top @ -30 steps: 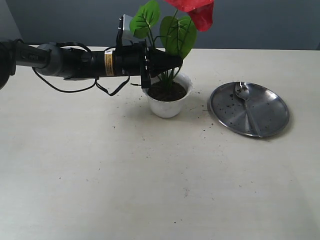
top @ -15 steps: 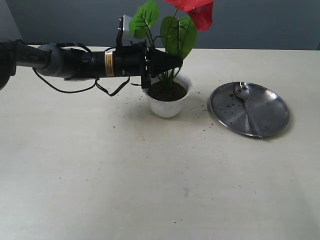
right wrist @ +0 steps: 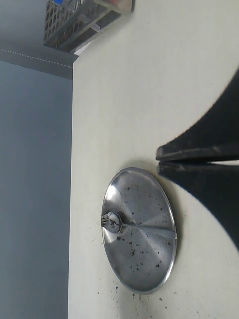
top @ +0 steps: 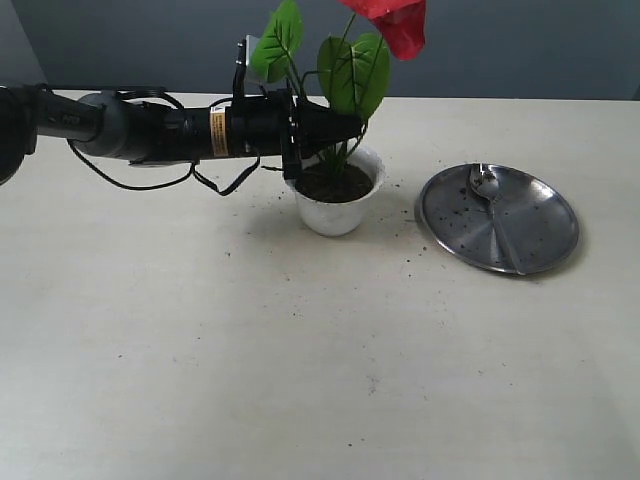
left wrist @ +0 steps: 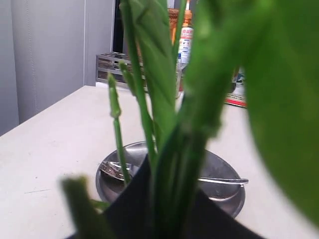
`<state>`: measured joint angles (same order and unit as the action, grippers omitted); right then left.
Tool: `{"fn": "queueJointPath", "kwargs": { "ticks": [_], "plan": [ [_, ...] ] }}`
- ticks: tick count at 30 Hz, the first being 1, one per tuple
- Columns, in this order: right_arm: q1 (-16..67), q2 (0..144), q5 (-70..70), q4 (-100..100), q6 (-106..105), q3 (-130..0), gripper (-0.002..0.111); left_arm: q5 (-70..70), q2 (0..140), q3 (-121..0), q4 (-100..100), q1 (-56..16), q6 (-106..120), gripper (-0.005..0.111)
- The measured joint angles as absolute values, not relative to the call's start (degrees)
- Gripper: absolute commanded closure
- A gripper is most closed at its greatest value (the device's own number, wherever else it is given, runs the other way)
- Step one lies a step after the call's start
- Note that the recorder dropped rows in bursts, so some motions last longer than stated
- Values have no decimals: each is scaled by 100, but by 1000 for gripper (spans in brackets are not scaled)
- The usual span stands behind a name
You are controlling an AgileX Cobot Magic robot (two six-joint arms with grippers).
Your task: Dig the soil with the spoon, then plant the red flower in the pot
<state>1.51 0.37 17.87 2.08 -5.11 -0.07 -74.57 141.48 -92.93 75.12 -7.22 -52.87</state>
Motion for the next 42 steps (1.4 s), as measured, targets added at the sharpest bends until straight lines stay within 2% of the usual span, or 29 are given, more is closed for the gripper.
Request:
{"fn": "queueJointPath", "kwargs": {
  "ticks": [36,42],
  "plan": [
    [151,37,1787,208,-511,-7,109,-7457,14078,-9260,7560,-722,-5368,106],
    [151,37,1787,208,-511,-7,109,-7415,14099,-9239,7702,-722,-5403,87]
  ]
}}
